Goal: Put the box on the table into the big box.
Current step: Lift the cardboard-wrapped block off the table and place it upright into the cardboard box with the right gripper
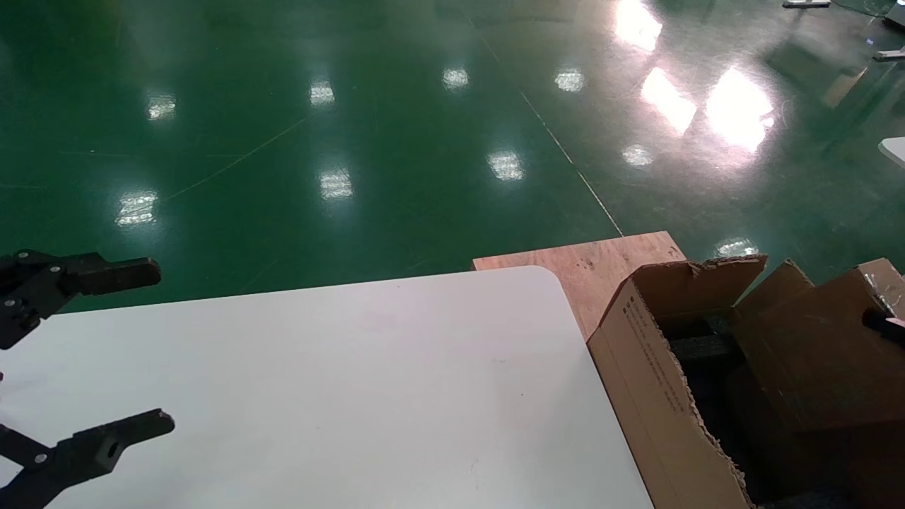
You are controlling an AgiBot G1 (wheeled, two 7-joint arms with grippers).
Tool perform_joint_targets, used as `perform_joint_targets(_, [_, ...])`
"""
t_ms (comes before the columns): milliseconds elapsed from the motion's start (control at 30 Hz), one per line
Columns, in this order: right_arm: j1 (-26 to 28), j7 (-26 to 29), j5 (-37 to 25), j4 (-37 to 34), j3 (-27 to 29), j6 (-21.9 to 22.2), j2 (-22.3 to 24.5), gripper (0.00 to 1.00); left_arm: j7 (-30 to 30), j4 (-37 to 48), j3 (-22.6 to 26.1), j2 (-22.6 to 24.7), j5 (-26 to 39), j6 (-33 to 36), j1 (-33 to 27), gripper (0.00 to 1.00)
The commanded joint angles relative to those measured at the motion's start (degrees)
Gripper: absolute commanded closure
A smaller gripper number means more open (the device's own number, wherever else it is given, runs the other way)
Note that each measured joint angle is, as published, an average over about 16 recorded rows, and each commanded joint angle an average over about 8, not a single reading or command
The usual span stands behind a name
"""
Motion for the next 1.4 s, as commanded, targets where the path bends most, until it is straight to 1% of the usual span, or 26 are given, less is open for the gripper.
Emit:
perform_joint_targets(33, [-1.15, -0.11, 0.03, -0.21, 1.29, -0.55, 0.12, 1.0, 0.0, 0.0, 0.0, 0.0, 0.0, 0.0, 0.0, 0.0])
perform_joint_targets(200, [-4.95, 0.23, -0.1, 1.62, 5.16, -0.45, 1.94, 1.0, 0.0, 0.0, 0.0, 0.0, 0.0, 0.0, 0.0, 0.0])
perform_joint_targets(367, [-9.33, 0.86, -0.56, 4.7, 9.69, 0.91, 3.94, 1.0, 0.0, 0.0, 0.0, 0.0, 0.0, 0.0, 0.0, 0.0])
perform_joint_targets(600, [-17.63, 2.5, -1.99, 9.94, 18.18, 3.48, 7.63, 1.0, 0.0, 0.0, 0.01, 0.0, 0.0, 0.0, 0.0, 0.0])
perform_joint_targets(800, [-24.23, 5.86, -3.61, 16.95, 23.98, 7.2, 10.61, 1.0, 0.0, 0.0, 0.01, 0.0, -0.01, 0.0, 0.0, 0.0])
perform_joint_targets(933, [-26.79, 8.4, -4.65, 21.68, 25.35, 10.41, 11.68, 1.0, 0.0, 0.0, 0.01, 0.0, -0.01, 0.0, 0.0, 0.0])
perform_joint_targets(1100, [-28.11, 10.67, -5.71, 26.03, 24.99, 14.47, 12.22, 1.0, 0.01, 0.0, 0.01, 0.0, -0.01, 0.0, 0.0, 0.0])
perform_joint_targets(1267, [-28.6, 11.76, -6.63, 28.39, 24.24, 17.7, 12.16, 1.0, 0.01, 0.0, 0.01, -0.01, -0.01, -0.01, 0.0, 0.0])
perform_joint_targets(1400, [-28.82, 12.28, -7.09, 29.3, 23.87, 19.34, 11.96, 1.0, 0.01, 0.0, 0.01, -0.01, -0.01, -0.01, 0.0, 0.0])
